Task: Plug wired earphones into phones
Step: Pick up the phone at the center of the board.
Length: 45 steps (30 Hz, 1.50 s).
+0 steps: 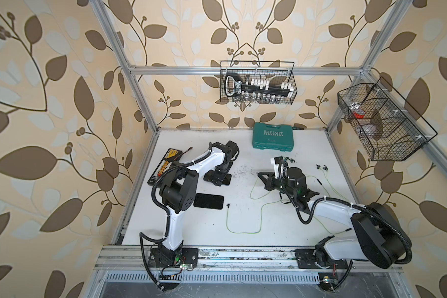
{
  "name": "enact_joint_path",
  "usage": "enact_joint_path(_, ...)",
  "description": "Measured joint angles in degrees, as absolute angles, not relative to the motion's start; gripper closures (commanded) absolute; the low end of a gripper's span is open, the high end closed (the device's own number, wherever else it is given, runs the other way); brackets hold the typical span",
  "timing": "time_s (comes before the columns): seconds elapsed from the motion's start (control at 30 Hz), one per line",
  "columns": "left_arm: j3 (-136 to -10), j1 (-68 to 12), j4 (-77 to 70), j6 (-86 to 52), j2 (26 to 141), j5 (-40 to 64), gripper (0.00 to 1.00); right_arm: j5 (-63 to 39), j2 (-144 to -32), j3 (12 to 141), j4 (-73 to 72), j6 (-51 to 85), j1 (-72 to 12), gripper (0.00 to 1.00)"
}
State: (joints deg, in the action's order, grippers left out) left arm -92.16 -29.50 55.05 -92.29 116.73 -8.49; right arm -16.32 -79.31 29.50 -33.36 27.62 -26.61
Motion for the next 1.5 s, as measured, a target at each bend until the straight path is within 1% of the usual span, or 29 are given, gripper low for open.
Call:
enact_joint_path(0.27, -93.01, -28.77, 54.26, -96.12, 119.28, -6.52, 0.01, -16.47, -80.88, 29.5, -33.69, 27.62, -27.29, 1.0)
enact_joint_path(0.67, -95.92, -27.51, 54.63, -97.86, 124.16, -5.91, 0.01, -16.27, -81.89, 29.63, -33.06, 27.33, -28.95, 1.0)
enact_joint_path(0.7, -95.92, -27.29, 54.78, -98.0, 124.27, -5.91, 0.03, -16.25, -81.95, 29.65, -32.88, 27.31, -29.02, 1.0)
enact_joint_path(0.8, -95.92, -27.18, 55.02, -98.3, 124.36, -5.96, 0.11, -16.21, -81.95, 29.74, -32.69, 27.09, -29.3, 1.0)
enact_joint_path(0.93, -95.92, -26.87, 54.7, -98.87, 124.38, -5.8, 0.17, -16.05, -81.95, 29.95, -32.6, 26.85, -29.63, 1.0)
enact_joint_path(1.0, -95.92, -26.87, 54.37, -98.83, 124.38, -5.48, 0.24, -16.05, -82.15, 30.13, -32.56, 26.72, -29.69, 1.0)
enact_joint_path(1.03, -95.92, -26.87, 54.3, -98.87, 124.38, -5.21, 0.25, -16.05, -82.3, 30.22, -32.56, 26.72, -29.76, 1.0)
enact_joint_path(1.3, -95.72, -26.52, 54.11, -98.89, 124.38, -4.82, 0.19, -16.05, -83.13, 30.33, -32.45, 26.7, -29.95, 1.0)
enact_joint_path(1.37, -95.53, -26.52, 54.04, -98.65, 124.38, -4.75, 0.21, -16.05, -83.13, 30.33, -32.42, 26.7, -30.0, 1.0)
enact_joint_path(1.5, -95.37, -26.52, 53.87, -98.32, 124.38, -4.47, 0.22, -16.08, -83.13, 30.33, -32.4, 26.7, -30.0, 1.0)
